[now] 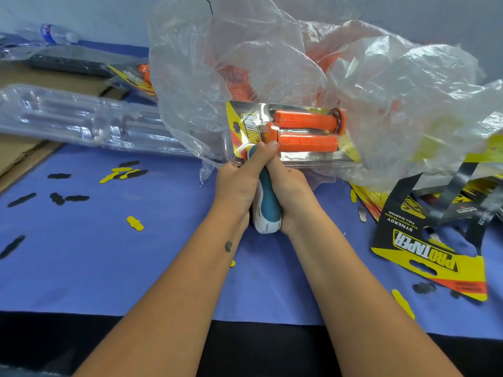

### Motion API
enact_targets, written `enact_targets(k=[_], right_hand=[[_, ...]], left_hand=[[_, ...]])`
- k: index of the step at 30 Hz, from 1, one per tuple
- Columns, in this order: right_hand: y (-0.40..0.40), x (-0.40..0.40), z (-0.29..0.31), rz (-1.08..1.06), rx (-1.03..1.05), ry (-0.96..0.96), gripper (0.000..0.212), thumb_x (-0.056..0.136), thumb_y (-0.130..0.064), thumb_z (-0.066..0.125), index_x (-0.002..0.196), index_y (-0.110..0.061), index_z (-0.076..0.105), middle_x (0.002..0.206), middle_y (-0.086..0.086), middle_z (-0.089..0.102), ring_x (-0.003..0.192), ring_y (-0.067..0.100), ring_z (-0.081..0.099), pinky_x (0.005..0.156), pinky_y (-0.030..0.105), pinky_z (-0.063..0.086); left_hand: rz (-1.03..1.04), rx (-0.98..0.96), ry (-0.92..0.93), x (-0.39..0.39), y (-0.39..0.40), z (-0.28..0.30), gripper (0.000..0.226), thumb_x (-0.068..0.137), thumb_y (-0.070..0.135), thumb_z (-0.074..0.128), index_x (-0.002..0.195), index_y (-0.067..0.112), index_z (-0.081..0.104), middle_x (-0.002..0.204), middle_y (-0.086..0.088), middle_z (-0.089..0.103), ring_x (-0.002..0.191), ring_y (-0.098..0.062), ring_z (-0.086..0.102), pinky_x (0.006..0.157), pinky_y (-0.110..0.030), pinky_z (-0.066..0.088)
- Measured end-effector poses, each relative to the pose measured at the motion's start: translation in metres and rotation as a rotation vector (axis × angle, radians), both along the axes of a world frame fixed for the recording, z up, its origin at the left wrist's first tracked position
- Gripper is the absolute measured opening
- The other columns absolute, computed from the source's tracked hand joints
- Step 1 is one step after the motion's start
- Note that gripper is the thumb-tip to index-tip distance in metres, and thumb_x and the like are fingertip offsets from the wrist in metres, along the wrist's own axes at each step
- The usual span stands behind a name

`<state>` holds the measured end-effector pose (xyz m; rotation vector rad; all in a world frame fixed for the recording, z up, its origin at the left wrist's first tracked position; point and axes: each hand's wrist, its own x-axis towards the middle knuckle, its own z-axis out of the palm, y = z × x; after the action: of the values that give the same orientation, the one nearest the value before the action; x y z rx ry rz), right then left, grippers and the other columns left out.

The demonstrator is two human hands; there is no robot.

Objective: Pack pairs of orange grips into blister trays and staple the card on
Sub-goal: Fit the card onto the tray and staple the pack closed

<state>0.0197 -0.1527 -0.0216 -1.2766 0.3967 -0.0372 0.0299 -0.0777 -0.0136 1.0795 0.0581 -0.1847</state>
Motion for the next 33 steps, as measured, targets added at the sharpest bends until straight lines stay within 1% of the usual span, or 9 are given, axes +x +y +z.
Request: enact_targets(k=[8,15,18,21,23,25,27,30,33], right_hand=[[0.004,-0.004,0.003,-0.026,0.047,-0.008,0.035,0.083,-0.044,0.073,0.080,-0.009,0.069,0.068,0.003,0.073,0.059,0.015,0.070,0.050,0.024,0.054],[0.002,-0.004,0.003,-0.016,0.020,-0.016,0.038,0.082,-0.046,0.073,0.079,-0.009,0.070,0.069,0.003,0.074,0.063,0.015,0.071,0.053,0.025,0.055],[0.001,-0.003,0.002,-0.001,0.022,-0.037,0.038,0.079,-0.046,0.076,0.071,-0.009,0.073,0.071,0.007,0.074,0.065,0.020,0.072,0.057,0.027,0.056],[-0.002,-0.005,0.002,0.080,0.018,-0.052,0.044,0.078,-0.049,0.075,0.060,-0.009,0.076,0.069,0.014,0.072,0.057,0.024,0.069,0.053,0.028,0.055],[-0.005,-0.007,0.004,0.163,0.003,-0.058,0.051,0.071,-0.056,0.074,0.071,-0.005,0.076,0.071,0.019,0.071,0.057,0.027,0.068,0.053,0.029,0.055],[-0.009,-0.008,0.005,0.285,-0.045,-0.057,0.062,0.066,-0.060,0.070,0.086,-0.001,0.072,0.073,0.019,0.069,0.060,0.028,0.068,0.052,0.030,0.054],[-0.012,-0.011,0.006,0.432,-0.124,-0.080,0.059,0.071,-0.058,0.067,0.088,-0.002,0.070,0.073,0.018,0.070,0.061,0.027,0.067,0.053,0.030,0.055],[-0.012,-0.015,0.007,0.586,-0.223,-0.142,0.053,0.071,-0.058,0.067,0.085,-0.007,0.069,0.074,0.015,0.070,0.059,0.024,0.067,0.054,0.030,0.055],[-0.013,-0.018,0.009,0.662,-0.248,-0.162,0.043,0.079,-0.050,0.062,0.089,-0.008,0.066,0.075,0.011,0.071,0.057,0.021,0.066,0.055,0.029,0.055]], left_hand=[[0.023,0.042,-0.002,-0.001,0.002,0.002,0.013,0.080,0.025,0.077,0.080,0.015,0.070,0.065,0.003,0.069,0.059,-0.009,0.067,0.048,-0.017,0.048],[-0.005,0.155,-0.087,-0.002,0.004,-0.002,0.022,0.081,0.039,0.075,0.081,0.016,0.073,0.078,-0.004,0.073,0.076,-0.017,0.071,0.065,-0.027,0.054],[-0.025,0.173,-0.013,-0.001,0.006,0.000,0.041,0.087,0.055,0.056,0.065,0.023,0.068,0.062,0.003,0.066,0.056,-0.011,0.065,0.048,-0.020,0.048],[-0.100,0.040,0.065,0.006,0.014,0.000,0.061,0.093,0.060,0.033,0.050,0.024,0.056,0.043,0.008,0.045,0.032,-0.008,0.040,0.035,-0.012,0.030],[-0.119,0.038,0.063,0.011,0.019,0.000,0.052,0.093,0.057,0.037,0.059,0.019,0.051,0.044,0.004,0.036,0.034,-0.012,0.028,0.037,-0.014,0.024],[-0.133,0.079,0.029,0.015,0.022,-0.002,0.039,0.094,0.045,0.046,0.073,0.013,0.049,0.045,-0.003,0.039,0.032,-0.017,0.029,0.037,-0.015,0.026],[-0.134,0.089,0.020,0.017,0.025,-0.004,0.029,0.094,0.032,0.052,0.075,0.012,0.046,0.044,-0.003,0.041,0.031,-0.017,0.035,0.035,-0.016,0.028],[-0.103,0.049,-0.006,0.023,0.032,-0.005,0.019,0.092,0.020,0.058,0.076,0.014,0.049,0.058,-0.006,0.043,0.045,-0.018,0.044,0.042,-0.021,0.035],[-0.134,-0.014,-0.049,0.026,0.036,-0.003,0.015,0.093,0.017,0.058,0.105,0.009,0.052,0.094,-0.018,0.044,0.079,-0.033,0.047,0.061,-0.035,0.041]])
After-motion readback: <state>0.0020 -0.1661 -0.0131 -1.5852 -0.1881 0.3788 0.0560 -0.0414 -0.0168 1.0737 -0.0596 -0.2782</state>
